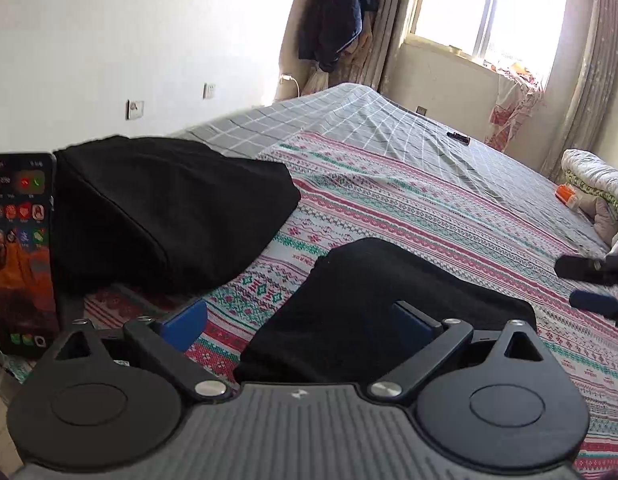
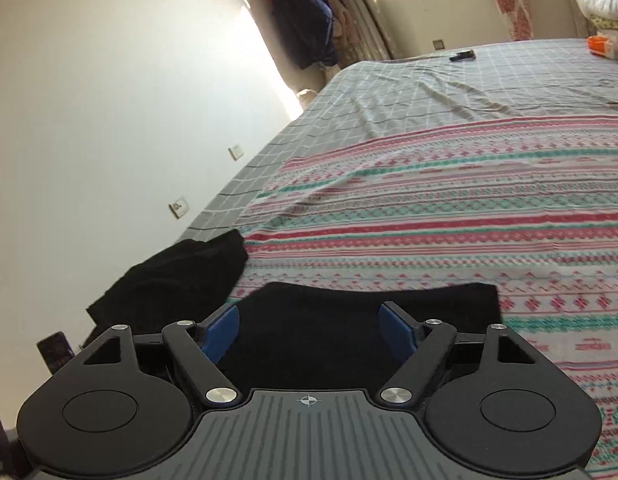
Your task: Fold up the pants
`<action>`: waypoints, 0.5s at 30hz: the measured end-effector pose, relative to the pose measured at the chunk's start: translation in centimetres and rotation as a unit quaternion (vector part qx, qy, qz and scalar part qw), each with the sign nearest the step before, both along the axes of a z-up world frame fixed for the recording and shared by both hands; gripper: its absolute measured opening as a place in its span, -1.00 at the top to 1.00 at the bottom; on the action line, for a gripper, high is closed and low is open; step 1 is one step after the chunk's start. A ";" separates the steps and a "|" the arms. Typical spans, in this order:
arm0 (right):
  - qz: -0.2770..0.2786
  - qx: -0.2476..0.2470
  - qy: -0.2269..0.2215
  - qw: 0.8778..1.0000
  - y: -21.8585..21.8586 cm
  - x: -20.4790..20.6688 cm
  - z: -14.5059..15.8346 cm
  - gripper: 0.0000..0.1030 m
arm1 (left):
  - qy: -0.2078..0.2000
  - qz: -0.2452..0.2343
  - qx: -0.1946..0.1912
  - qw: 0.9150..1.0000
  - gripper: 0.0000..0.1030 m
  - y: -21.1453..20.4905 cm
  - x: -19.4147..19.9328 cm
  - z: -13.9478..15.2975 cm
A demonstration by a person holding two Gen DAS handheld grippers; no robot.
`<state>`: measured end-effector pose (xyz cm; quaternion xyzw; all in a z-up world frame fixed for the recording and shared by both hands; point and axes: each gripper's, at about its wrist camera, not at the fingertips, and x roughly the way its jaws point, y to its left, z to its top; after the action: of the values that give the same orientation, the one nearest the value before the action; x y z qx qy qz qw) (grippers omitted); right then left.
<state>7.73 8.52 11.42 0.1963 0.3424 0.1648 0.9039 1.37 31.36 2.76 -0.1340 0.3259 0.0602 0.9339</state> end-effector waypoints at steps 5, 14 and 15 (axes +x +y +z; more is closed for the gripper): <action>-0.060 0.068 0.102 0.991 -5.6 -2.3 -8.6 -0.37 | 0.054 -0.013 -0.107 0.993 -0.85 1.5 1.9 -4.0; -0.043 0.226 0.072 0.970 -8.0 -2.1 -10.2 0.82 | 0.016 -0.049 -0.211 0.976 0.14 -0.2 0.5 -4.0; -0.045 0.222 0.055 0.972 -8.8 -2.2 -9.1 0.82 | 0.010 -0.063 -0.218 0.974 0.14 -1.2 0.8 -3.8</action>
<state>5.52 -0.32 2.29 0.4164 0.3373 0.1843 0.8240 2.17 30.20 -1.05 -0.3131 0.3487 -0.0700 0.8806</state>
